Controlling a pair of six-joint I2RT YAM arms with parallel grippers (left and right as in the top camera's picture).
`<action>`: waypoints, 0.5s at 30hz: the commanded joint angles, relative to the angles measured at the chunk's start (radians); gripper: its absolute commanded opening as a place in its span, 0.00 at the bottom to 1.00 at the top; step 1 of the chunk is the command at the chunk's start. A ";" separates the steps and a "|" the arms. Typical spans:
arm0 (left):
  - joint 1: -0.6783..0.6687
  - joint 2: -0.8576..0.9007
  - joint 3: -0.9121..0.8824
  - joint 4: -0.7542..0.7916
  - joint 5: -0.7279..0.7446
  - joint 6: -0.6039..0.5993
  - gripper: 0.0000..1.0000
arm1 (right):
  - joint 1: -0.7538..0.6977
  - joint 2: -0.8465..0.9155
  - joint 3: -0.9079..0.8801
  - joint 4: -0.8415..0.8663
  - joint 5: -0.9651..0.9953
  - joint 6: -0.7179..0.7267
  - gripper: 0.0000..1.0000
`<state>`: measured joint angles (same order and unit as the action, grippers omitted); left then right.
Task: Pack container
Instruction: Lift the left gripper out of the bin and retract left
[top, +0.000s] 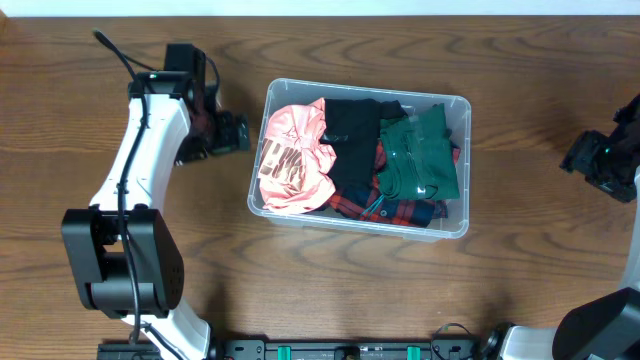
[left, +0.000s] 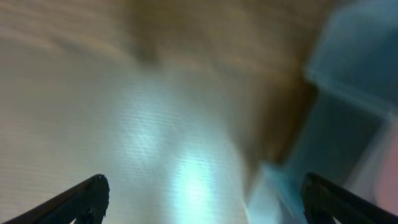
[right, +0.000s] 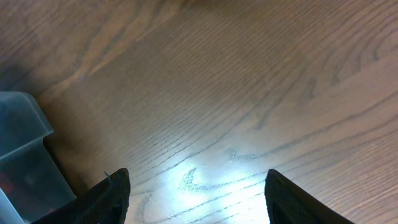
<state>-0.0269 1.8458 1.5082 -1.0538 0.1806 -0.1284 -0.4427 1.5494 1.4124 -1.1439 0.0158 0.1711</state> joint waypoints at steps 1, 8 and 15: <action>-0.042 -0.005 0.011 -0.122 0.142 -0.019 0.98 | 0.008 -0.006 -0.002 -0.001 -0.006 -0.012 0.68; -0.103 -0.006 0.011 -0.292 0.141 0.004 0.98 | 0.008 -0.006 -0.002 -0.001 -0.006 -0.011 0.68; -0.066 -0.006 0.012 -0.269 0.017 -0.021 0.98 | 0.008 -0.006 -0.010 0.007 -0.006 -0.011 0.54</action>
<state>-0.1184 1.8458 1.5101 -1.3243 0.2642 -0.1333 -0.4427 1.5494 1.4120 -1.1419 0.0147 0.1673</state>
